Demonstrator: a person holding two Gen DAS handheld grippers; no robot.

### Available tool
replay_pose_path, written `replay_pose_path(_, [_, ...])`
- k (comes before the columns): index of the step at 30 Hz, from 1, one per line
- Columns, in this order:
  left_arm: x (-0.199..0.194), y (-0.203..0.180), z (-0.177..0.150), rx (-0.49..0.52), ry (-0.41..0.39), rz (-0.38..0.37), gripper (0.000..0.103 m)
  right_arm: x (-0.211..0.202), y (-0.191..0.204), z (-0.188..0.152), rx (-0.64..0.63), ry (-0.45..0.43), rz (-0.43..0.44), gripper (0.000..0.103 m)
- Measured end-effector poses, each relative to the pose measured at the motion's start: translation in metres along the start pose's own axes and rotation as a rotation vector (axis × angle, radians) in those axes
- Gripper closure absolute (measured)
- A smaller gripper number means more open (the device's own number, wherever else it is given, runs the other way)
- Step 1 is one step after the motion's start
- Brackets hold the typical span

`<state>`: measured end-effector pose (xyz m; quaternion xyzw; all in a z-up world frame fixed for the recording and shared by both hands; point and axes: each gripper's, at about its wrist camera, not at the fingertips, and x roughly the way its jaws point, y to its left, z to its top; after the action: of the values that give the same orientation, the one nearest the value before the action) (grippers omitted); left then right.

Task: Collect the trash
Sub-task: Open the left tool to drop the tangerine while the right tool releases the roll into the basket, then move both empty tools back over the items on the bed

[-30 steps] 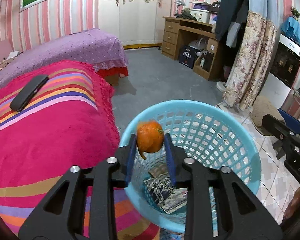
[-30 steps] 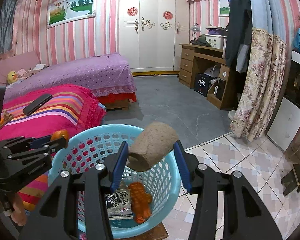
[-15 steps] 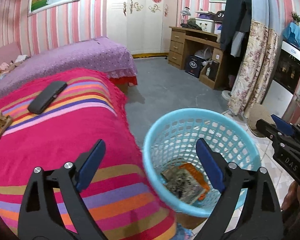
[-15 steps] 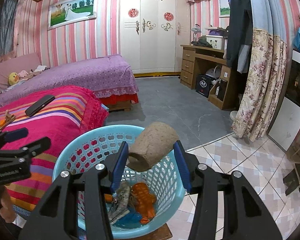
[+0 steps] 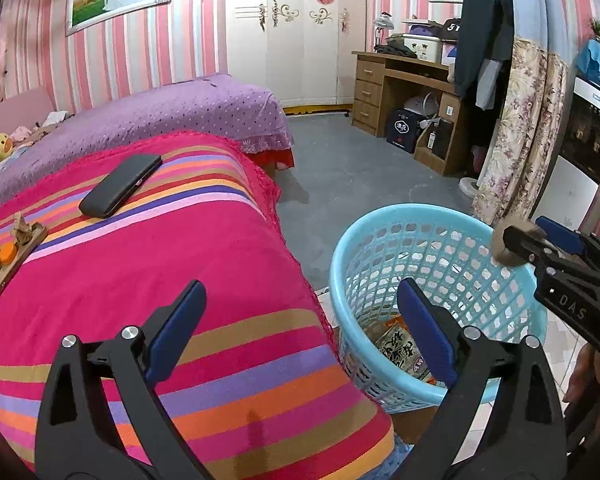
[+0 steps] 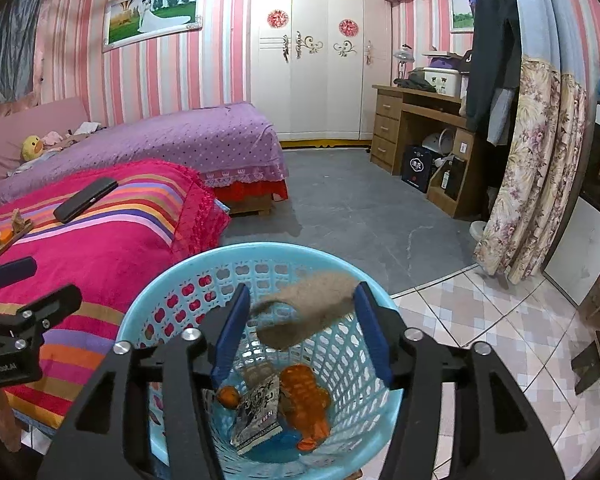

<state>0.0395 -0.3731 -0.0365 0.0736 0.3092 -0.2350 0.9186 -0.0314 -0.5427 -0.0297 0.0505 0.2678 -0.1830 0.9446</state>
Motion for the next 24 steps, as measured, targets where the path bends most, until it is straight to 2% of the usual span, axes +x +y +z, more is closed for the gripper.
replay_pose_path(1, [-0.001,0.002,0.001,-0.004,0.0,0.0,0.01,0.001,0.002,0.0,-0.001,0.005,0.007,0.023])
replay_pose_path(6, [-0.006,0.014,0.004,-0.024,-0.011,0.009,0.01,-0.001,0.009,-0.003,-0.013,0.013,-0.018,0.009])
replay_pose_path(12, [-0.014,0.031,0.005,-0.043,-0.021,0.018,0.01,-0.003,0.015,-0.004,0.005,0.031,-0.042,0.005])
replay_pose_path(24, [-0.03,0.076,0.007,-0.085,-0.022,0.045,0.007,-0.008,0.039,0.011,0.014,0.012,-0.039,0.005])
